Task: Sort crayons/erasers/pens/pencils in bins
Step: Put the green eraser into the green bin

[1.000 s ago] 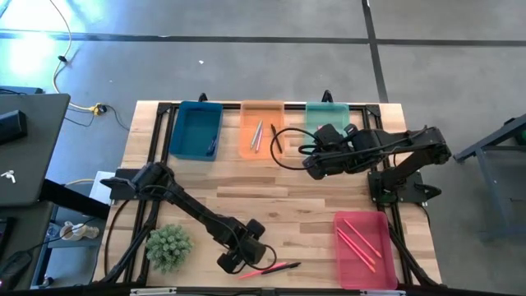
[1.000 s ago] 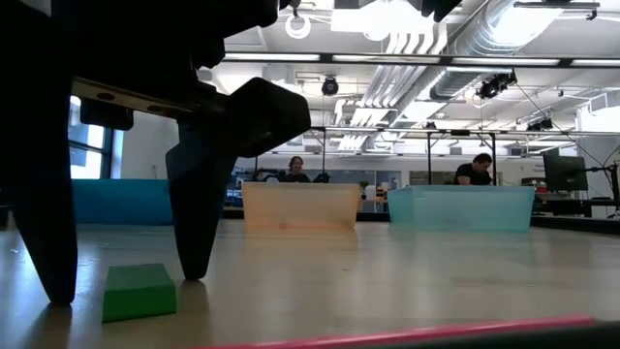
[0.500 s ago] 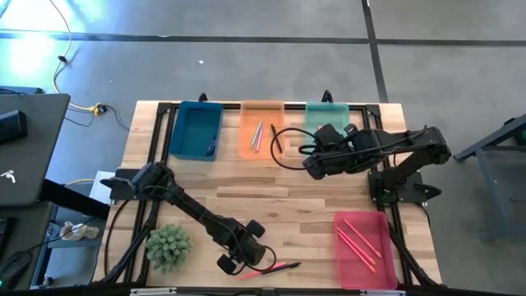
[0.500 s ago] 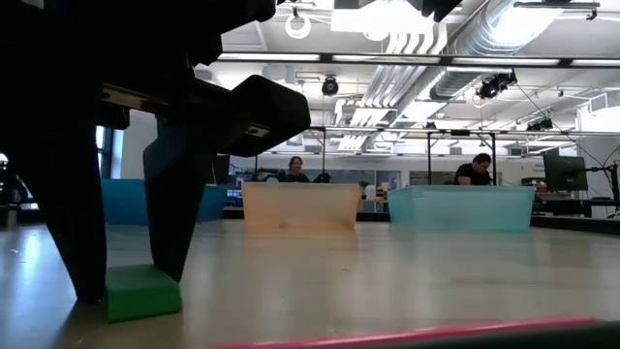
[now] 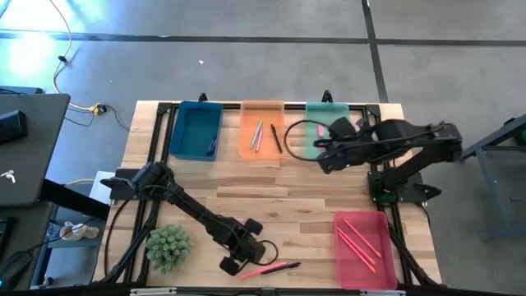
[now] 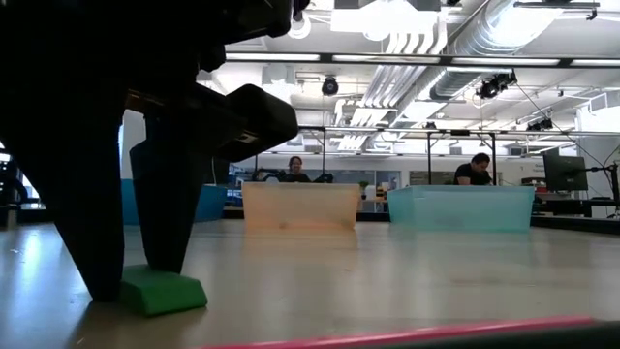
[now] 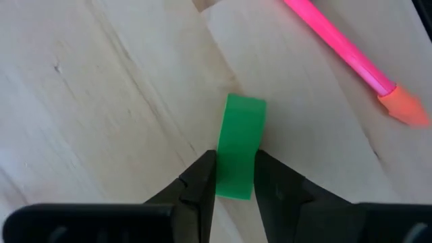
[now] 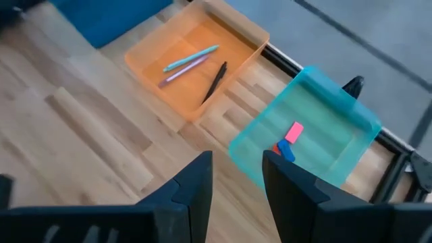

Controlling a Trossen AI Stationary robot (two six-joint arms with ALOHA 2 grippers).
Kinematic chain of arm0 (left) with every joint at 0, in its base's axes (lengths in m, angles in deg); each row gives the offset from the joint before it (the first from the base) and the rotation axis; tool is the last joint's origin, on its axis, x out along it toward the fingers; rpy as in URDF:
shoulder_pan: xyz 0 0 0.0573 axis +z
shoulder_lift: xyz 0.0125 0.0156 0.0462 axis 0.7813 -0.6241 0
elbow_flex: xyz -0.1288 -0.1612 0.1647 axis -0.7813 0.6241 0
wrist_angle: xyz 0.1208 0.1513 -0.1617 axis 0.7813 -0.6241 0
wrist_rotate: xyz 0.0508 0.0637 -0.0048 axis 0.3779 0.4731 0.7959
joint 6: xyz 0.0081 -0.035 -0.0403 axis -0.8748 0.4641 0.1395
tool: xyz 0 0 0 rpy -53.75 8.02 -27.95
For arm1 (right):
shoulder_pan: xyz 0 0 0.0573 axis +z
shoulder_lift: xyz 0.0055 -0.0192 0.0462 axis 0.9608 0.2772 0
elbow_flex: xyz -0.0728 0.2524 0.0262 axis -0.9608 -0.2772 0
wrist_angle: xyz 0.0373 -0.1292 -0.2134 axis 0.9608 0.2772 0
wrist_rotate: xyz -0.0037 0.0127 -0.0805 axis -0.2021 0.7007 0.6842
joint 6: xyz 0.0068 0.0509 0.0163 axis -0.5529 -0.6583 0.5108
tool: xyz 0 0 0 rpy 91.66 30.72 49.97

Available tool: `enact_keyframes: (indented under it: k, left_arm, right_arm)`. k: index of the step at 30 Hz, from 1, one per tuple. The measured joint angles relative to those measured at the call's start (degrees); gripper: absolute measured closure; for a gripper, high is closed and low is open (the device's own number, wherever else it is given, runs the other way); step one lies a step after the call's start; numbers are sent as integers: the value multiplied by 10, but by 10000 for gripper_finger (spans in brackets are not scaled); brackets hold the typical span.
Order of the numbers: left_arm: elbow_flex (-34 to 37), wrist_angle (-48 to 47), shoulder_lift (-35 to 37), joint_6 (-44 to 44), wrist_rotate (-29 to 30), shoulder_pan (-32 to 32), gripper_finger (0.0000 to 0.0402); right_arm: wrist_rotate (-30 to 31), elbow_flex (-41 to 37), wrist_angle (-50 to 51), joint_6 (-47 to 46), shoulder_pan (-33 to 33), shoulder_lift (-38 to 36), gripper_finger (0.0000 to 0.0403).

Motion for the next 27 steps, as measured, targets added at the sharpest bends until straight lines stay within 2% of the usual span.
enact_keyframes:
  k: [14,21,27]
  left_arm:
    - [1,62,20,106,16,46,325]
    - [1,132,23,144,15,73,325]
    - [0,222,24,171,13,99,325]
  right_arm:
    - [-37,0,0,-4,55,-105,282]
    - [-128,0,0,-4,82,-123,282]
    - [-156,0,0,-44,109,-134,282]
